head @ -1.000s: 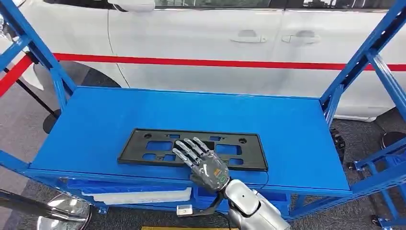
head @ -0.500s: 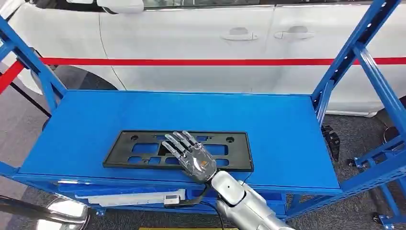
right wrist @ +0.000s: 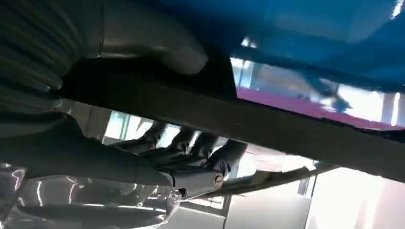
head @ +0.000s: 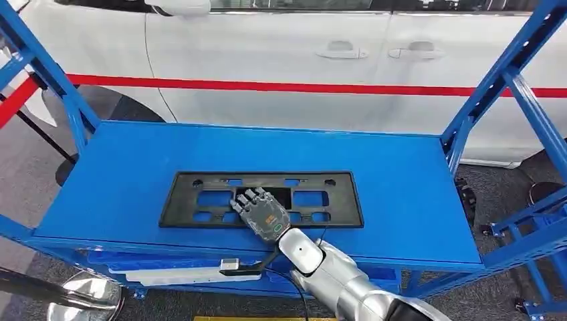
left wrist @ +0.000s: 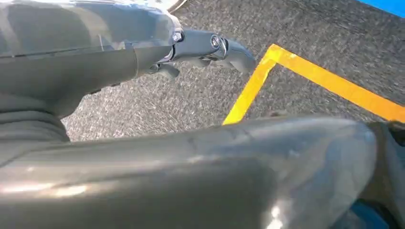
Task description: Take the parts from the cabinet and place them on the table.
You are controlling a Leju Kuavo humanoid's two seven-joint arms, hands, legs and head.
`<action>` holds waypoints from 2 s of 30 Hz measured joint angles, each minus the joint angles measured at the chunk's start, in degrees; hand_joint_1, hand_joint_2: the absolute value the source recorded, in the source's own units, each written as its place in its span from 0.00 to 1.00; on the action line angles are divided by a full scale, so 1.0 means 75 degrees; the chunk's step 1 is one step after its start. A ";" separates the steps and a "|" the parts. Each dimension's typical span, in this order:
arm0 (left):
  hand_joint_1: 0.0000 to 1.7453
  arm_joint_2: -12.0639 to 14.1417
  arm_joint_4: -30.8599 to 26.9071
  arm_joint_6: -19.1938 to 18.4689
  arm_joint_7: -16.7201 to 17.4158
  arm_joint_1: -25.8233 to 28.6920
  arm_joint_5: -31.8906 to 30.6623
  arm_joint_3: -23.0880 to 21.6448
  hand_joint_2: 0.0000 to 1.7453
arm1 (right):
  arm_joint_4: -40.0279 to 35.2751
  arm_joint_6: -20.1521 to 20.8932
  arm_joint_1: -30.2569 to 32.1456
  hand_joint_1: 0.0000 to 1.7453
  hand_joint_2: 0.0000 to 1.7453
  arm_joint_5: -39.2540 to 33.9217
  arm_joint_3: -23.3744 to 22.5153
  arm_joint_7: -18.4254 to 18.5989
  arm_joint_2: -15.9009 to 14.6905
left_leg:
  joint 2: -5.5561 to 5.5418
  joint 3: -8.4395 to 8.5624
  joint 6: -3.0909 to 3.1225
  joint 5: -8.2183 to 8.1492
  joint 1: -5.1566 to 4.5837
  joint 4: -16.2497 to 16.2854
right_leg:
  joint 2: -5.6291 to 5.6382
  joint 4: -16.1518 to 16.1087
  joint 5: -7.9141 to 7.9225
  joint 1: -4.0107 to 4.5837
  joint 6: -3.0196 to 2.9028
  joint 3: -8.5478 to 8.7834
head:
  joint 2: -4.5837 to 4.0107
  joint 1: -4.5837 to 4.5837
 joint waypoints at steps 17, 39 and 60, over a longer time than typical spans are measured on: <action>0.00 0.0041 0.0000 -0.0504 -0.0700 -0.0024 -0.0006 -0.0175 1.00 | 0.0381 0.0111 -0.0276 0.98 1.00 0.0003 -0.0021 0.0102 0.0175 | -0.0001 -0.0293 -0.0355 -0.0236 0.0024 0.0893 | -0.0003 -0.1371 0.0417 0.0043 -0.0373 0.0662 | 0.0000 -0.0003; 0.00 0.0099 0.0000 -0.0930 -0.1180 -0.0110 -0.0009 -0.0236 1.00 | -0.6923 0.2146 0.2145 0.98 1.00 -0.9651 -0.2384 -0.6041 -0.1458 | 0.0002 0.0135 -0.0286 -0.0221 -0.0015 0.0053 | -0.0020 -0.1429 0.0485 0.0041 -0.0322 0.0622 | 0.0000 -0.0003; 0.00 0.0152 0.0000 -0.0874 -0.1285 -0.0213 -0.0018 -0.0160 1.00 | -1.0238 0.8323 0.2257 0.98 1.00 -1.5833 -0.2547 -0.5875 -0.1868 | 0.0051 0.0017 0.0081 0.0109 -0.0052 -0.0153 | 0.0008 0.0926 -0.0865 0.0019 -0.0017 -0.0223 | 0.0000 0.0000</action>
